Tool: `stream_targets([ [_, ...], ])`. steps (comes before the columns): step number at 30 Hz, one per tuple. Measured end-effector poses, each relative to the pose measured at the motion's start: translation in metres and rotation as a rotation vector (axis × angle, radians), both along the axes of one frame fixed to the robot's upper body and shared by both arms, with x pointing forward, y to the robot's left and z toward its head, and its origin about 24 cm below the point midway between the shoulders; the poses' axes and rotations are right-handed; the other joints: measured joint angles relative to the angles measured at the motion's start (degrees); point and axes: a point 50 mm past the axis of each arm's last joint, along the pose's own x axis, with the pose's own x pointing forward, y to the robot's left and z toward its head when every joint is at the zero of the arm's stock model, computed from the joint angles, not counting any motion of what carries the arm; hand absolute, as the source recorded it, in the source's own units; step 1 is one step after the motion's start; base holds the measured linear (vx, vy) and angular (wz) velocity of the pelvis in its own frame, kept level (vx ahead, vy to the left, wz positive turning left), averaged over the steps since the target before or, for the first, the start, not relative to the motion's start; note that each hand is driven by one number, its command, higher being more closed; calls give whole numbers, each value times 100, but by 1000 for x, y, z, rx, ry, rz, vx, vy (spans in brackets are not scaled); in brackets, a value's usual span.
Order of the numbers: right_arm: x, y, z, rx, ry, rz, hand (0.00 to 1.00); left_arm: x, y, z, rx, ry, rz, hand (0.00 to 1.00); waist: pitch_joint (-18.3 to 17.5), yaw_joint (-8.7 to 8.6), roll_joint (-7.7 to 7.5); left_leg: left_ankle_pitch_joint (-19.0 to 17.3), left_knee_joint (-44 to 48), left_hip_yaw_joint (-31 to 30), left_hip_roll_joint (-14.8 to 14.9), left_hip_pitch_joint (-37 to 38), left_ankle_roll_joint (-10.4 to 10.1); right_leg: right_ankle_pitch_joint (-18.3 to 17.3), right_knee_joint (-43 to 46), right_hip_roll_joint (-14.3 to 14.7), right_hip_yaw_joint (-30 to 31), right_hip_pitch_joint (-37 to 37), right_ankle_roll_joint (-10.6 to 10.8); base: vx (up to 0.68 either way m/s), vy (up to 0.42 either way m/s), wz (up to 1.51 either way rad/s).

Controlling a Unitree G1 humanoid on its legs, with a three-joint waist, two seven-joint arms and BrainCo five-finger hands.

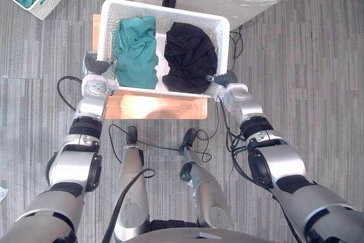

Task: Pick up the laundry basket with both hands and put the clothes into the washing machine.

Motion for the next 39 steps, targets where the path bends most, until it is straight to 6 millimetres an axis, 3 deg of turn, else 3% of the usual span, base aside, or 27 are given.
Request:
stream_targets([
  [10, -8, 9, -16, -70, 37, 48, 100, -3, 4, -11, 43, 64, 19, 100, -57, -14, -31, -12, -16, 55, 16, 242, -11, 115, -195, 83, 20, 262, -102, 43, -2, -2],
  [15, -34, 8, -39, -33, 40, 71, 100, -26, 6, -24, 73, 36, -7, 100, -58, -27, -30, -6, -210, 87, 13, 627, -31, 108, -277, 96, 11, 572, -142, 78, 10, -1],
  [18, -50, 1, -41, -17, -6, 71, 100, -42, 4, -25, 67, -17, -39, 100, -62, -46, -20, -16, -354, 96, -7, 966, -54, 58, -335, 97, 8, 874, -158, 92, 19, 4],
  [19, -58, -2, -43, -3, -21, 67, 100, -49, 5, -26, 59, -34, -46, 100, -86, -52, -10, -18, -457, 109, -27, 1125, -61, 1, -363, 95, 10, 996, -163, 84, 22, 6],
  [21, -87, -12, -65, 52, 3, 52, 100, -77, 3, -50, -6, -26, -92, 100, -660, -82, 4, -15, -751, 131, -46, 1263, -114, -165, -364, 83, -3, 1021, -197, 155, 35, 6],
  [23, -107, -19, -85, 88, 56, 34, 100, -95, 0, -70, -66, 17, -110, 100, -971, -51, 53, 23, -925, 128, -54, 1468, -113, -215, -364, 80, -50, 1141, -161, 189, 32, 9],
  [28, -151, -36, -122, 133, 173, 10, 100, -146, -6, -115, -207, 128, -111, 100, -1576, -50, 368, 85, -1447, 123, -121, 2077, -129, -393, -363, 14, -163, 1527, -129, 160, 35, 7],
  [32, -178, -39, -145, 194, 255, -22, 100, -173, -8, -139, -280, 206, -101, 100, -1871, -54, 517, 114, -1723, 227, -169, 2452, -116, -475, -362, -26, -149, 1757, -75, 64, 36, -2],
  [39, -221, -42, -176, 261, 396, -93, 100, -220, -10, -170, -382, 346, -66, 100, -2143, -124, 542, 124, -1918, 388, -176, 2836, -104, -641, -204, -64, -15, 1887, -45, 14, 14, -9],
])
